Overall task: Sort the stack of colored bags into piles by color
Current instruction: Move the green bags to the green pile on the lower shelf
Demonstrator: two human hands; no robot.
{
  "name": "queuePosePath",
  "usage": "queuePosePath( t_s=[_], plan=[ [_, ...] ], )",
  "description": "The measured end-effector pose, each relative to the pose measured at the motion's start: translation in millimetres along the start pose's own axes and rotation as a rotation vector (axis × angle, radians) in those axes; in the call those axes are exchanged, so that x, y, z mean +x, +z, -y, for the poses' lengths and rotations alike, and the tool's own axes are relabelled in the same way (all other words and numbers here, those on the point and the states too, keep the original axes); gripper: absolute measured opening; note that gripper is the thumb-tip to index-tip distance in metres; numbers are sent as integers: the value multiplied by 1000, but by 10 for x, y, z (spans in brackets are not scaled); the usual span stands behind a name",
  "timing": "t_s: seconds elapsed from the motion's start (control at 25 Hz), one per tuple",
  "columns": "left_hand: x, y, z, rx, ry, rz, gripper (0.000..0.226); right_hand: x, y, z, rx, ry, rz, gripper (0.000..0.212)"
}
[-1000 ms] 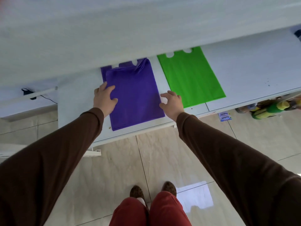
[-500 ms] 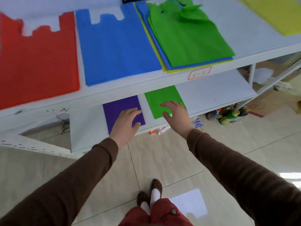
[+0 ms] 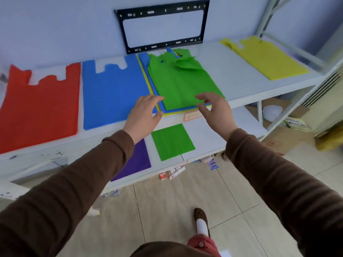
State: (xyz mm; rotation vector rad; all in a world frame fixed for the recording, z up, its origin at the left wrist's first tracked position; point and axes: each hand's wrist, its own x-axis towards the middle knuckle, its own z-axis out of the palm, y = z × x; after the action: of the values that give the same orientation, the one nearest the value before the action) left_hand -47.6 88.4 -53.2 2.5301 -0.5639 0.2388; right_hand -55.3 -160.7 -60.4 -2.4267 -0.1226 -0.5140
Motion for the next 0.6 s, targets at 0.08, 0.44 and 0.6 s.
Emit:
queuePosePath(
  t_s=[0.08, 0.44, 0.6],
  plan=[
    [333, 38, -7, 14, -57, -14, 44, 337, -67, -238, -7, -9, 3, 28],
    [1436, 411, 114, 34, -623, 44, 75, 1560, -1, -1198, -81, 30, 336, 50],
    [1549, 490, 107, 90, -732, 73, 94, 1635, 39, -1376, -104, 41, 486, 66]
  ],
)
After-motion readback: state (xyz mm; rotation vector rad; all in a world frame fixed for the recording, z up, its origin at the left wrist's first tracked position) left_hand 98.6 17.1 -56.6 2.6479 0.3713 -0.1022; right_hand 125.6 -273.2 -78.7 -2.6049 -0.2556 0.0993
